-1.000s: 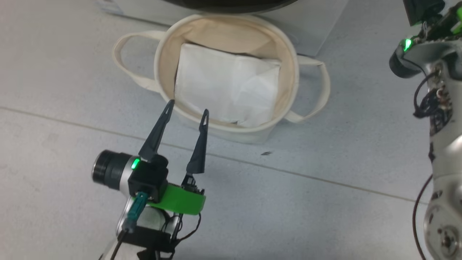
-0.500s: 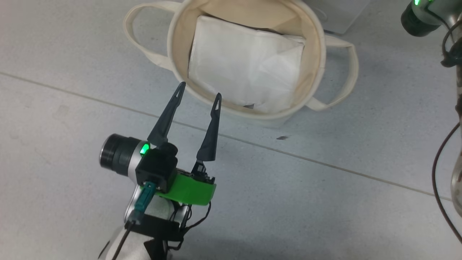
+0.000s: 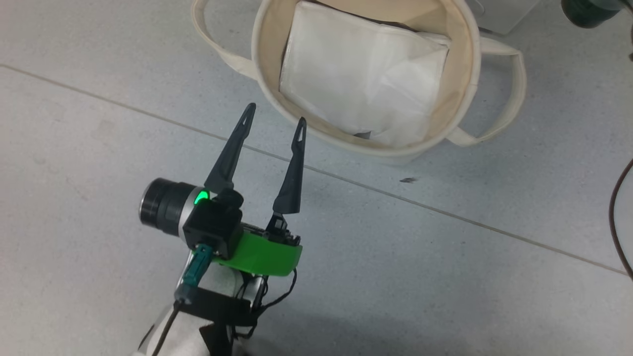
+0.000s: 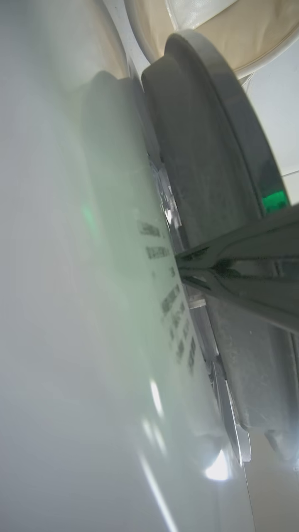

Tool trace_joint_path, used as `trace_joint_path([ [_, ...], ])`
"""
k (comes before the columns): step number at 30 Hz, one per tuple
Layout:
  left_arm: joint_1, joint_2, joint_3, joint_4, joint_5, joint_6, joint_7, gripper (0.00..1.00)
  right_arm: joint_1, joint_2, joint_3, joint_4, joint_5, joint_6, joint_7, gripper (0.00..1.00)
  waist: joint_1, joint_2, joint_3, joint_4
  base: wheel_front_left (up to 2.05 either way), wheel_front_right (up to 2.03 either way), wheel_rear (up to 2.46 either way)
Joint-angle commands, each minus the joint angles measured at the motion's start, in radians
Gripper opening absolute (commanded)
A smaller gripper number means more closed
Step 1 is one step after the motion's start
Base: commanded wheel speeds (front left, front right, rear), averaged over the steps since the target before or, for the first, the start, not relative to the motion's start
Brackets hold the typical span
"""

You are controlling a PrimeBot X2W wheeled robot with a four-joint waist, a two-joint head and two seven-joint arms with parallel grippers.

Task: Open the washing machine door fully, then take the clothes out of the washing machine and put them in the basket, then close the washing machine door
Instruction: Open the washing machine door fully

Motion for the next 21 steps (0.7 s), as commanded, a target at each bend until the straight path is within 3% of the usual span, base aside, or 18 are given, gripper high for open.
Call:
trace_joint_path([
  [1,-0.011,0.010,0.017,-0.039,-0.008,0.010,-0.006,1.00,-0.046,0.024,0.009,-0.018,-0.004,0.001,0.023,0.00,-0.0001,0.0000,0.002,0.006,0.00,0.00,0.00],
  [9,-0.012,0.009,0.011,-0.036,-0.016,0.027,-0.006,1.00,-0.023,0.039,0.011,0.039,0.012,0.001,0.108,0.00,-0.0001,0.0000,-0.023,0.016,0.00,0.00,0.00],
  [21,0.036,0.009,0.055,-0.019,-0.013,0.016,-0.006,1.00,0.215,0.160,0.083,-0.071,-0.020,0.001,0.147,0.00,-0.0001,0.0000,-0.132,-0.042,0.00,0.00,0.00],
])
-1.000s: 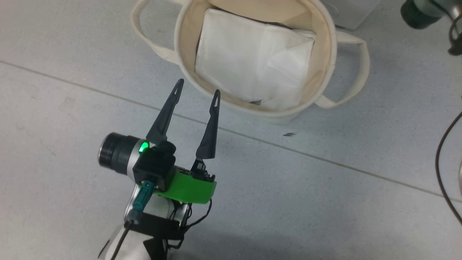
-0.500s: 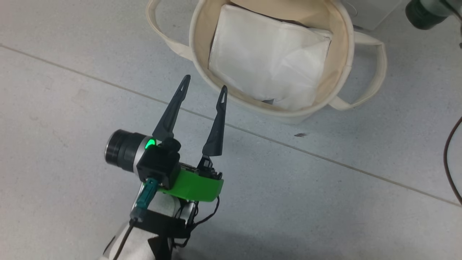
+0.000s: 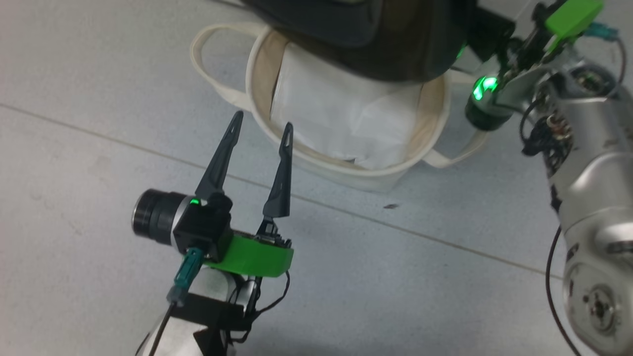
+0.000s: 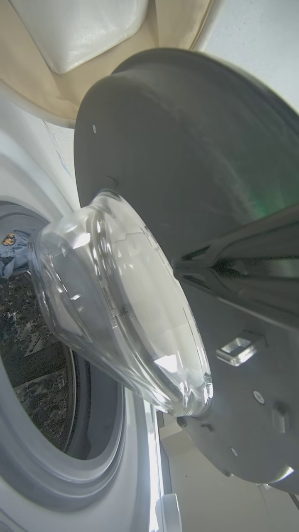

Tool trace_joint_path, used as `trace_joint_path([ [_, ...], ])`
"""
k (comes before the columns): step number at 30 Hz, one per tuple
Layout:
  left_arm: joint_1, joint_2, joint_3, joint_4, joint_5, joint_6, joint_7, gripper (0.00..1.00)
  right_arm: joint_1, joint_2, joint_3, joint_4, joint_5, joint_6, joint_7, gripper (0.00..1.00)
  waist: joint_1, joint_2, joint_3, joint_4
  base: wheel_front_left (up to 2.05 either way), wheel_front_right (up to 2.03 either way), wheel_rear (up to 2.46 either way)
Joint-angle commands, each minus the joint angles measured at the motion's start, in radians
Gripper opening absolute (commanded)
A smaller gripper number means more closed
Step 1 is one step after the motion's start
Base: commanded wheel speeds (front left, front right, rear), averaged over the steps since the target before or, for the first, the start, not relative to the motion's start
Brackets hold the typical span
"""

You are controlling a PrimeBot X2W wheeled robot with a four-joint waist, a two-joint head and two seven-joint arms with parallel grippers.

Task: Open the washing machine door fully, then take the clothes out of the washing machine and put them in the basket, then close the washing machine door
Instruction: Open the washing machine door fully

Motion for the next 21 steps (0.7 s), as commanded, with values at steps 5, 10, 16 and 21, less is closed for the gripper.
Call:
trace_joint_path([
  [5,0.046,0.013,0.057,-0.023,0.006,-0.014,-0.006,1.00,0.088,0.040,0.056,-0.093,0.065,0.001,0.038,0.00,0.0000,0.0000,-0.074,-0.020,0.00,0.00,0.00],
  [10,0.068,0.013,0.070,-0.046,0.001,-0.021,-0.006,1.00,0.175,0.041,0.222,-0.135,0.237,0.001,0.044,0.00,0.0000,0.0000,-0.108,-0.007,0.00,0.00,0.00],
  [16,0.092,0.013,0.079,-0.051,-0.002,-0.020,-0.006,1.00,0.289,0.041,0.483,-0.246,0.429,0.001,-0.062,0.00,0.0000,0.0000,-0.137,0.008,0.00,0.00,0.00],
  [21,0.111,0.013,0.088,-0.060,-0.009,-0.017,-0.006,1.00,0.346,0.041,0.663,-0.326,0.597,0.001,-0.156,0.00,0.0000,0.0000,-0.154,0.018,0.00,0.00,0.00],
])
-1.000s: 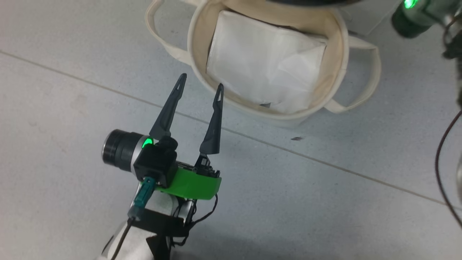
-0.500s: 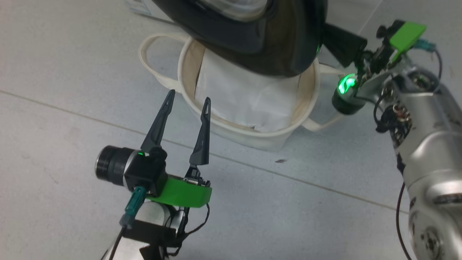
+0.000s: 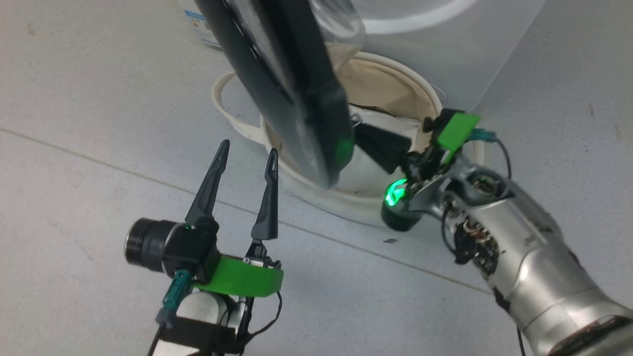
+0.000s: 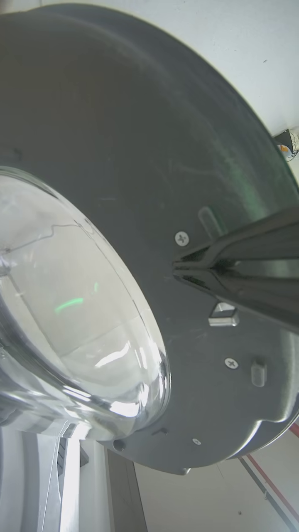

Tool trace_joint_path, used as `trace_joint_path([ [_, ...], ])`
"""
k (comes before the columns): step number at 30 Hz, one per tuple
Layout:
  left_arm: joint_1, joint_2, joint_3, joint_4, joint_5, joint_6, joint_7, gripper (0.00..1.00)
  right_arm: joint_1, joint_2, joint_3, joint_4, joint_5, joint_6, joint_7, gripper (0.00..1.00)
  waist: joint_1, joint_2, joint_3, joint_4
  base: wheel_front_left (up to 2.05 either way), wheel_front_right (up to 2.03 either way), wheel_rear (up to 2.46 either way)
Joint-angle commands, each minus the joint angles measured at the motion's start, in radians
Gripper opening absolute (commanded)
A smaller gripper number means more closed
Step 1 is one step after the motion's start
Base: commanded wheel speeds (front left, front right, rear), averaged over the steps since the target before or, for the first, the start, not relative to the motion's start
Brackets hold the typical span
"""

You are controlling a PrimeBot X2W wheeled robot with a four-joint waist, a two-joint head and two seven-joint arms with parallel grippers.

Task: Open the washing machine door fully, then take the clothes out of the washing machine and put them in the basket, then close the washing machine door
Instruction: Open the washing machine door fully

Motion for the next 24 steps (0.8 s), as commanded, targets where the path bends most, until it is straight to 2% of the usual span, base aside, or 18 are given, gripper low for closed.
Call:
trace_joint_path([
  [1,0.003,0.012,0.037,-0.037,-0.004,0.000,-0.006,1.00,0.004,0.026,0.024,-0.040,0.013,0.001,-0.010,0.00,0.0001,0.0000,-0.002,0.003,0.00,0.00,0.00],
  [4,0.009,0.012,0.037,-0.043,-0.007,0.001,-0.006,1.00,0.011,0.026,0.115,-0.069,0.059,0.001,-0.068,0.00,0.0001,0.0000,-0.006,0.011,0.00,0.00,0.00],
  [8,0.017,0.012,0.039,-0.045,-0.010,0.004,-0.006,1.00,0.007,0.026,0.182,-0.078,0.107,0.001,-0.127,0.00,0.0001,0.0000,-0.018,0.019,0.00,0.00,0.00],
  [16,0.047,0.012,0.059,-0.032,-0.008,0.004,-0.006,1.00,0.004,0.014,0.195,-0.066,0.096,0.001,-0.208,0.00,0.0001,0.0000,-0.065,0.010,0.00,0.00,0.00],
  [20,0.071,0.012,0.073,-0.021,0.000,-0.003,-0.006,1.00,0.023,-0.022,0.184,-0.122,0.002,0.001,-0.288,0.00,0.0001,0.0000,-0.105,-0.009,0.00,0.00,0.00],
  [24,0.099,0.012,0.095,-0.015,0.011,-0.011,-0.006,1.00,0.080,-0.085,0.201,-0.286,-0.228,0.001,-0.441,0.00,0.0001,0.0000,-0.150,-0.035,0.00,0.00,0.00],
])
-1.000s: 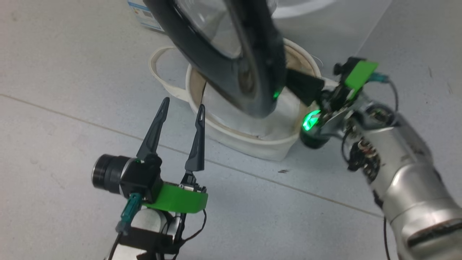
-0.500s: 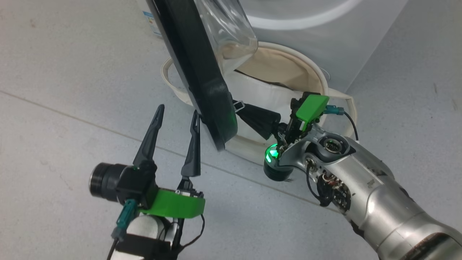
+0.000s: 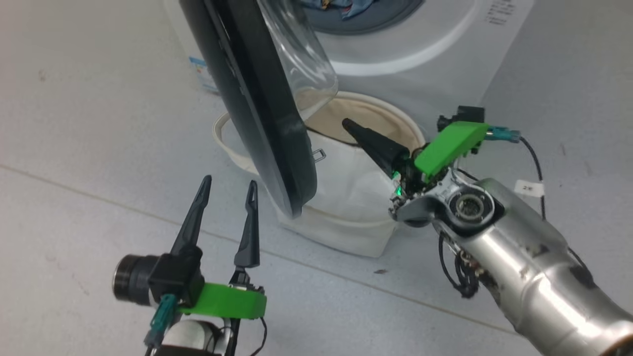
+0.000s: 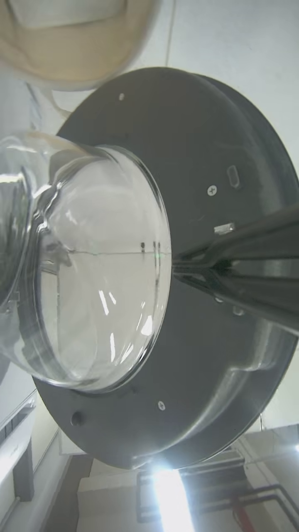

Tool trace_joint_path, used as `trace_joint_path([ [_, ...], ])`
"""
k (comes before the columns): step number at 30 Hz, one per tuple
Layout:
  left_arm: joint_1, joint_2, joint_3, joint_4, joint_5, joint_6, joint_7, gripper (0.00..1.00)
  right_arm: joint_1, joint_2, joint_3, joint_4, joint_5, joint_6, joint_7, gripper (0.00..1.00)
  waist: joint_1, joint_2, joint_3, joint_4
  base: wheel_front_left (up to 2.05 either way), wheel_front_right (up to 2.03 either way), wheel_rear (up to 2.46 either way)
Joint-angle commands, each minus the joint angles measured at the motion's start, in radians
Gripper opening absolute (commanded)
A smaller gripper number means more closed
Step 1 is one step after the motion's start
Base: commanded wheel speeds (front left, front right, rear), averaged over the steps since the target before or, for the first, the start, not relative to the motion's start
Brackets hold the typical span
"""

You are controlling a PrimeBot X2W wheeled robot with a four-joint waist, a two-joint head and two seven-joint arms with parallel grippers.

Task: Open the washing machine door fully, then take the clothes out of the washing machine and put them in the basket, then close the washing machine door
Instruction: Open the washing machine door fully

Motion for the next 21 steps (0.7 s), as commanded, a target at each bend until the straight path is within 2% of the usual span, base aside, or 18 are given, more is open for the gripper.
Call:
trace_joint_path([
  [1,0.007,0.012,0.047,-0.028,0.010,-0.004,-0.006,1.00,0.051,-0.009,0.012,-0.099,-0.095,0.001,-0.071,0.00,0.0001,-0.0001,-0.039,-0.029,0.00,0.00,0.00],
  [7,0.058,0.018,0.085,-0.021,0.018,-0.017,-0.006,1.00,0.134,-0.145,0.084,-0.324,-0.500,0.001,-0.365,0.00,0.0001,-0.0001,-0.098,-0.079,0.00,0.00,0.00],
  [9,0.071,0.022,0.099,-0.022,0.021,-0.020,-0.006,1.00,0.155,-0.182,0.098,-0.342,-0.615,0.001,-0.454,0.00,0.0001,-0.0001,-0.110,-0.098,0.00,0.00,0.00],
  [11,0.081,0.025,0.110,-0.023,0.023,-0.023,-0.006,1.00,0.176,-0.205,0.087,-0.334,-0.722,0.001,-0.495,0.00,0.0001,-0.0001,-0.122,-0.113,0.00,0.00,0.00],
  [12,0.081,0.025,0.110,-0.023,0.023,-0.023,-0.006,1.00,0.176,-0.205,0.087,-0.334,-0.722,0.001,-0.495,0.00,0.0001,-0.0001,-0.122,-0.113,0.00,0.00,0.00],
  [15,0.095,0.026,0.122,-0.029,0.029,-0.028,-0.006,1.00,0.230,-0.204,-0.001,-0.304,-0.862,0.001,-0.512,0.00,0.0001,-0.0001,-0.132,-0.131,0.00,0.00,0.00],
  [17,0.101,0.025,0.129,-0.034,0.031,-0.030,-0.006,1.00,0.280,-0.172,-0.130,-0.293,-0.977,0.001,-0.513,0.00,0.0001,-0.0001,-0.131,-0.141,0.00,0.00,0.00],
  [18,0.103,0.025,0.131,-0.036,0.032,-0.032,-0.006,1.00,0.312,-0.149,-0.195,-0.290,-1.042,0.001,-0.513,0.15,0.0001,-0.0001,-0.131,-0.144,0.00,0.00,0.00],
  [19,0.104,0.025,0.133,-0.038,0.033,-0.034,-0.006,1.00,0.345,-0.125,-0.250,-0.290,-1.109,0.001,-0.513,0.96,0.0001,-0.0001,-0.130,-0.146,0.00,0.00,0.00],
  [21,0.105,0.024,0.134,-0.040,0.034,-0.036,-0.006,1.00,0.410,-0.078,-0.343,-0.302,-1.242,0.001,-0.514,1.00,0.0001,-0.0001,-0.128,-0.149,0.00,0.00,0.00],
])
